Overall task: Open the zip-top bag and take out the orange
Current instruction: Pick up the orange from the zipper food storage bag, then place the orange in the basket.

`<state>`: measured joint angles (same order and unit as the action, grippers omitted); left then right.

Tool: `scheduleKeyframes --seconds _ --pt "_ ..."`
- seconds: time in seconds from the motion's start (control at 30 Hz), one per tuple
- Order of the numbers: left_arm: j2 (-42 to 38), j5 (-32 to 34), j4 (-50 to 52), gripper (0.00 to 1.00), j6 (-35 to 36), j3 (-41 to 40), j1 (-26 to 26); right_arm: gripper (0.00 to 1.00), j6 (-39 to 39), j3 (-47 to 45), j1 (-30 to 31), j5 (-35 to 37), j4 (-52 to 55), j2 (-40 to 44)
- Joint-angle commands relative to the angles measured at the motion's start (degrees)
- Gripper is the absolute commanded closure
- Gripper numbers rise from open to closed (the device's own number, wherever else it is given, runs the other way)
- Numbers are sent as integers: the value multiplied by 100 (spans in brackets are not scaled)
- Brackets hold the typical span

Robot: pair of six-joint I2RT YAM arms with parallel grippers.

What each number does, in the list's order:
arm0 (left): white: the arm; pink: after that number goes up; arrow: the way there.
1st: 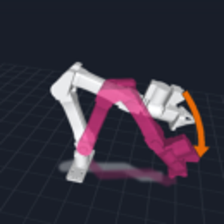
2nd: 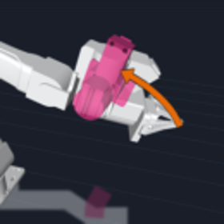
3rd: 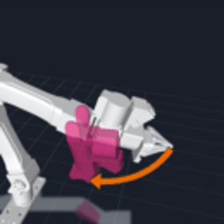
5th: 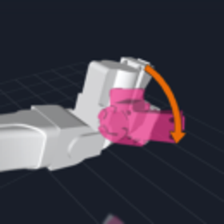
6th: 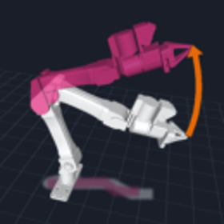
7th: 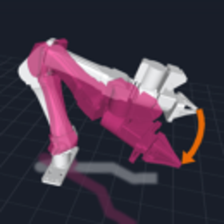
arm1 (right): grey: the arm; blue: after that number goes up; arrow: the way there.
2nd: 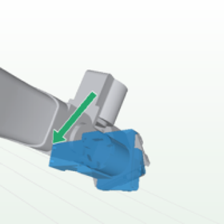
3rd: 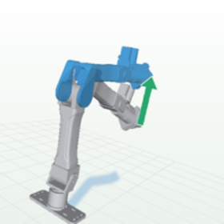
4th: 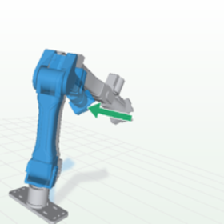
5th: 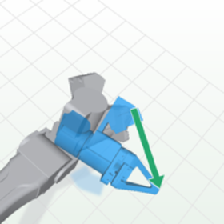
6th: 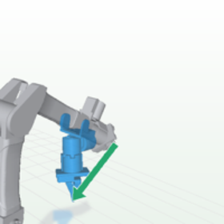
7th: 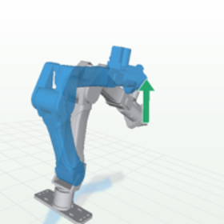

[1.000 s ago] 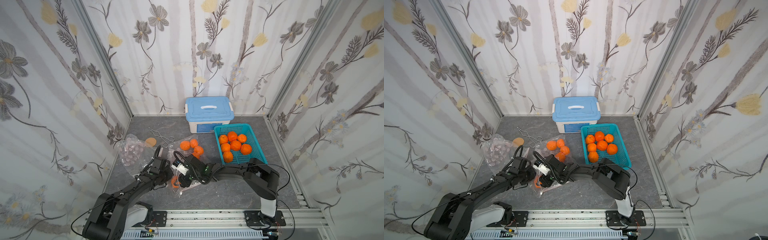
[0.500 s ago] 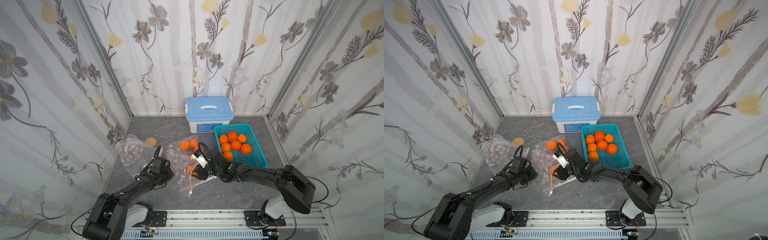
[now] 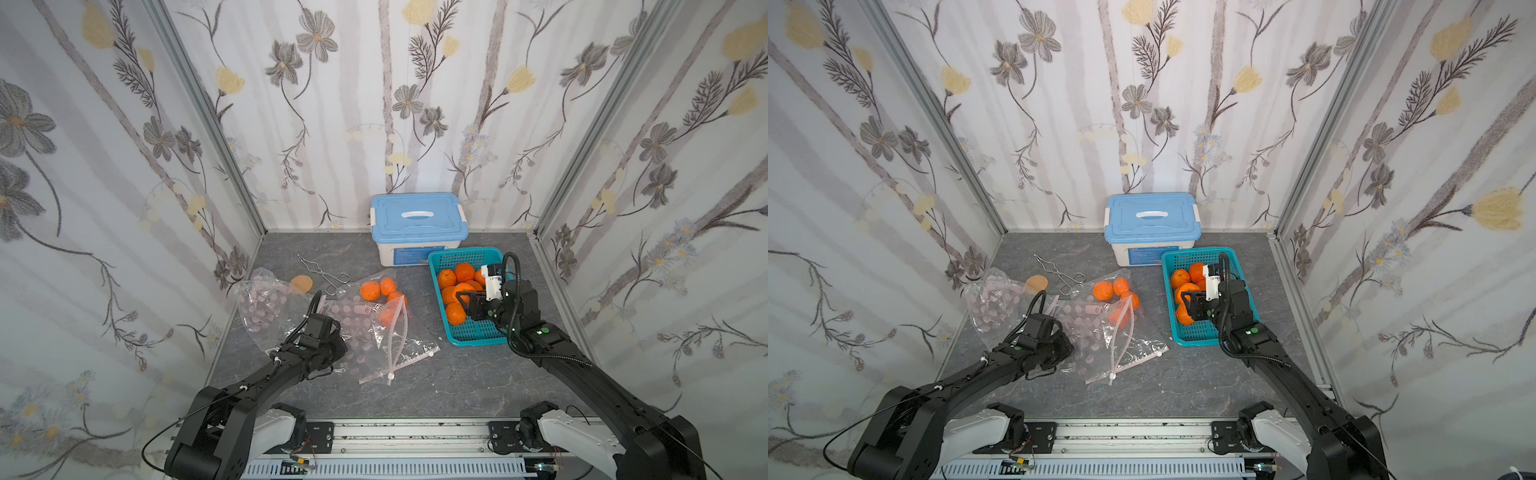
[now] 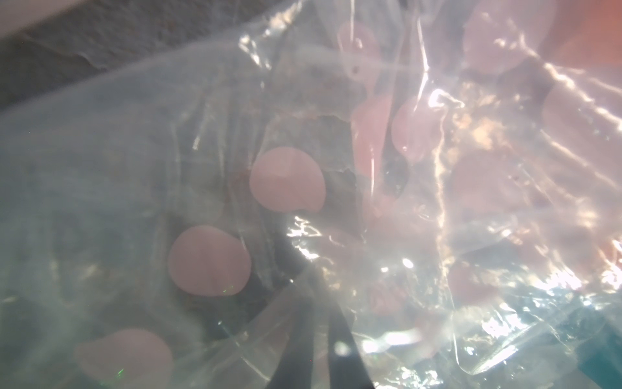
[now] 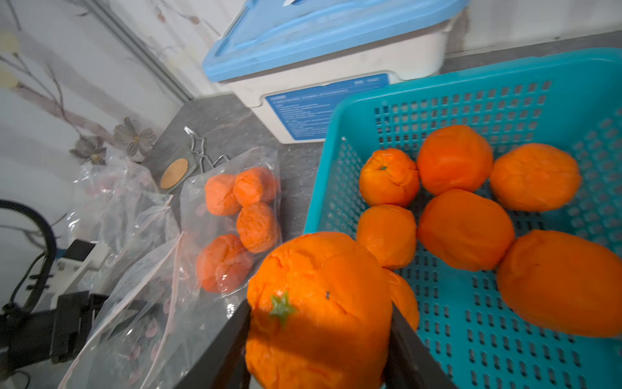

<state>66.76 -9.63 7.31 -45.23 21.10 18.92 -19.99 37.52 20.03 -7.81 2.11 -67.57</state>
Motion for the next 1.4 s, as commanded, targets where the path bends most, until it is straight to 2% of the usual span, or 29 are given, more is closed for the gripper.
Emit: scheduleKeyframes --seconds 0.0,0.23,0.63,0.77,0.93,1.0,1.1,1.23,1.37 --pt "39 93 255 86 -3 -10 -2 56 -396 -41 -245 661 445 -40" --pt "50 93 274 85 15 17 0 56 -780 -363 -667 856 290 -461" --pt "3 66 307 85 -3 50 -2 53 -813 -199 -791 298 -443 -1760" --pt "22 43 307 85 18 68 -2 47 -820 -166 -799 298 -509 -1941" --pt "-109 -98 407 84 23 134 3 33 -792 -97 -801 297 -429 -2032" --pt "-283 -120 571 80 36 236 5 29 -771 -64 -800 328 -356 -1938" --pt "-641 -53 1041 68 219 561 6 26 -712 -89 -799 406 -297 -1562" --pt "-1216 227 1704 61 574 1143 64 24 -549 -144 -793 452 -219 -833" --pt "-1530 592 2225 58 956 1813 523 22 -604 -500 -790 466 -594 17"
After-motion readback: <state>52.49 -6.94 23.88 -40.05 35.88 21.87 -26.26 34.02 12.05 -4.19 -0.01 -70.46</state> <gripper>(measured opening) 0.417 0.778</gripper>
